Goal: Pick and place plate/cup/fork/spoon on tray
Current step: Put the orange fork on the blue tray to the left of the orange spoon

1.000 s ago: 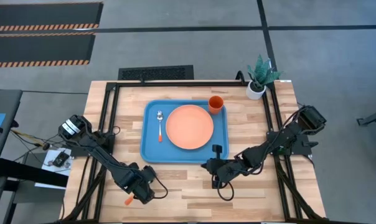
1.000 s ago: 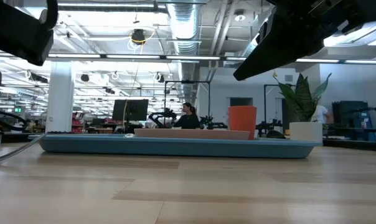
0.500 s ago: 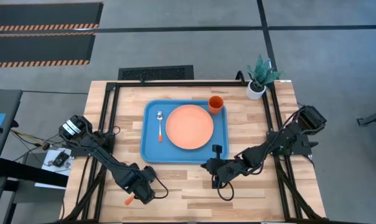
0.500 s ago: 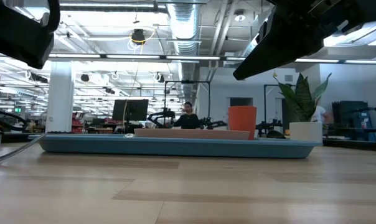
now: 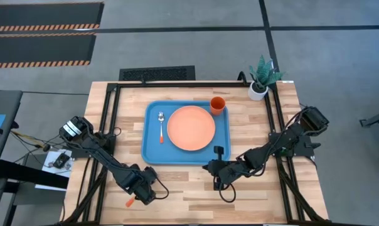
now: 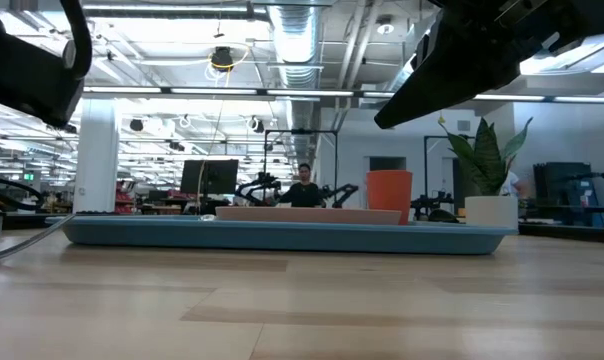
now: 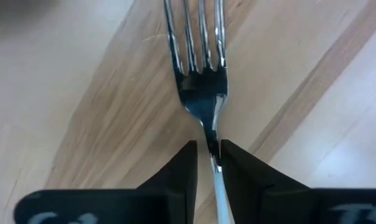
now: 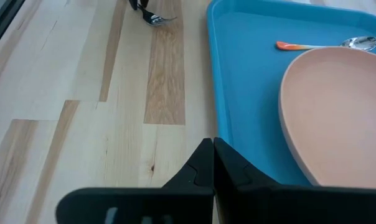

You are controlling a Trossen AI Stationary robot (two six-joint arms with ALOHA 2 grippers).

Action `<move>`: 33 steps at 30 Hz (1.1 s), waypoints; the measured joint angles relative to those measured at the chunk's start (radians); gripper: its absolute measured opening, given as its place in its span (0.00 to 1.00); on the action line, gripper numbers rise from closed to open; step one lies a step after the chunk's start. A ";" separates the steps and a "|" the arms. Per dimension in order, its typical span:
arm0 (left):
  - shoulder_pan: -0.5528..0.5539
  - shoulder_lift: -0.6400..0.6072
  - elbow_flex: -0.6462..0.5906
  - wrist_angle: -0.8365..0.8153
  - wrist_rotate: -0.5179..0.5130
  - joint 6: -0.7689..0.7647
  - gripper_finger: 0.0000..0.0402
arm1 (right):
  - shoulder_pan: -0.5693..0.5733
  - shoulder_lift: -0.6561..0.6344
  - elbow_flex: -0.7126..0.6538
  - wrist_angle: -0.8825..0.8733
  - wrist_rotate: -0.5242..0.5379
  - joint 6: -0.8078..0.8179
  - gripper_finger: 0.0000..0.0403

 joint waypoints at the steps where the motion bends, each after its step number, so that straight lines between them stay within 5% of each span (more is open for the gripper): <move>1: 0.000 0.000 0.000 0.000 -0.005 0.000 0.13 | 0.000 0.000 0.000 0.000 0.000 0.000 0.03; 15: 0.000 -0.011 0.000 -0.002 0.007 0.007 0.01 | 0.000 0.000 0.000 0.000 0.000 0.000 0.03; 23: 0.021 -0.184 0.000 -0.037 -0.020 -0.078 0.00 | 0.000 0.000 0.000 0.000 0.000 0.000 0.03; 27: 0.121 -0.301 0.000 -0.146 -0.100 -0.050 0.00 | 0.000 0.000 0.000 0.000 0.000 0.000 0.03; 33: 0.411 -0.435 -0.023 -0.236 -0.134 0.145 0.00 | 0.000 0.000 0.000 0.000 0.000 0.000 0.03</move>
